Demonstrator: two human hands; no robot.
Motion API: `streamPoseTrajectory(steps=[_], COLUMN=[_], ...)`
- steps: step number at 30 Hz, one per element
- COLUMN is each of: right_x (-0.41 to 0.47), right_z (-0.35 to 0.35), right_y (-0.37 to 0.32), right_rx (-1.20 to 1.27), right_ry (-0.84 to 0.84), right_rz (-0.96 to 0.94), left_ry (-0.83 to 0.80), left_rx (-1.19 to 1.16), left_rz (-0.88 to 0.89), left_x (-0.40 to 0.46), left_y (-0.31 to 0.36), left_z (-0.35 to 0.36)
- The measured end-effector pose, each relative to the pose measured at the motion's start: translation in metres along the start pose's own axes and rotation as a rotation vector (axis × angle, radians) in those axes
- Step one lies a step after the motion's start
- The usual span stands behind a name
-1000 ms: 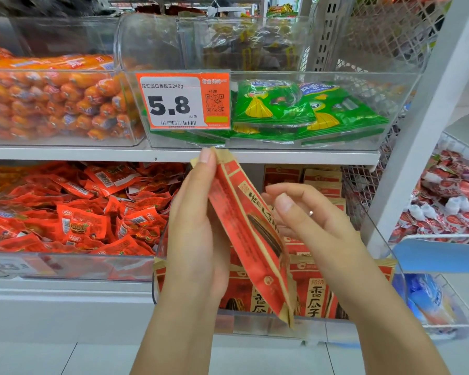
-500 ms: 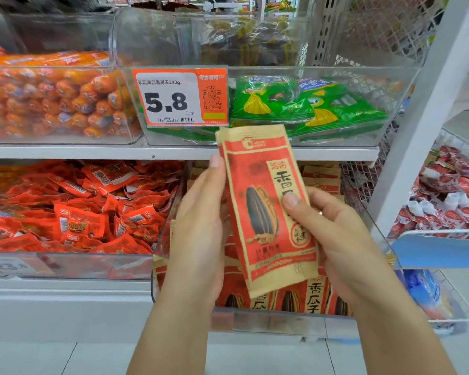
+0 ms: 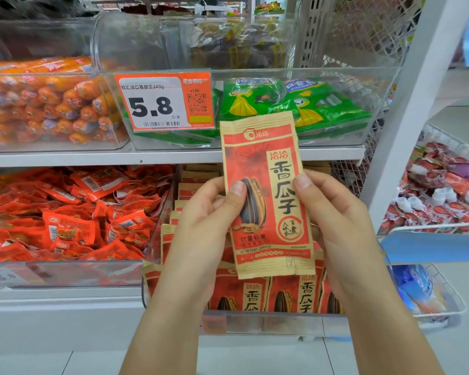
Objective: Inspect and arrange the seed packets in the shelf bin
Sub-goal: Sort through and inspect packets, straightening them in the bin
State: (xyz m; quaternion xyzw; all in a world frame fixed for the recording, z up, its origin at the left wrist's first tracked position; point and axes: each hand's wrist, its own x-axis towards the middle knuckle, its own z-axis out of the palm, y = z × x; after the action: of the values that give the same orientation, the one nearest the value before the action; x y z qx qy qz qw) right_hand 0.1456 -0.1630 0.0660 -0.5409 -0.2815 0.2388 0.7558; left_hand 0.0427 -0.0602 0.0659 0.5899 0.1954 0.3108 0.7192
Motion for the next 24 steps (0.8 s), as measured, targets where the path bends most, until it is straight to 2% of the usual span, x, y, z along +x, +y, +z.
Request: streamPoseTrajectory(steps=[6, 14, 19, 24], right_x=[-0.002, 0.000, -0.002, -0.005], right_z=[0.005, 0.002, 0.003, 0.006], right_y=[-0.002, -0.003, -0.004, -0.006], right_rx=[-0.049, -0.092, -0.080, -0.105], right_ry=[-0.042, 0.053, 0.011, -0.099], right_rz=[-0.171, -0.152, -0.130, -0.068], left_ry=[0.008, 0.004, -0.001, 0.167], left_rx=[-0.052, -0.078, -0.136, -0.158], left_rz=[-0.085, -0.212, -0.177, -0.037], left_x=[0.002, 0.007, 0.006, 0.007], left_y=[-0.006, -0.013, -0.011, -0.009], left_z=[-0.001, -0.001, -0.001, -0.001])
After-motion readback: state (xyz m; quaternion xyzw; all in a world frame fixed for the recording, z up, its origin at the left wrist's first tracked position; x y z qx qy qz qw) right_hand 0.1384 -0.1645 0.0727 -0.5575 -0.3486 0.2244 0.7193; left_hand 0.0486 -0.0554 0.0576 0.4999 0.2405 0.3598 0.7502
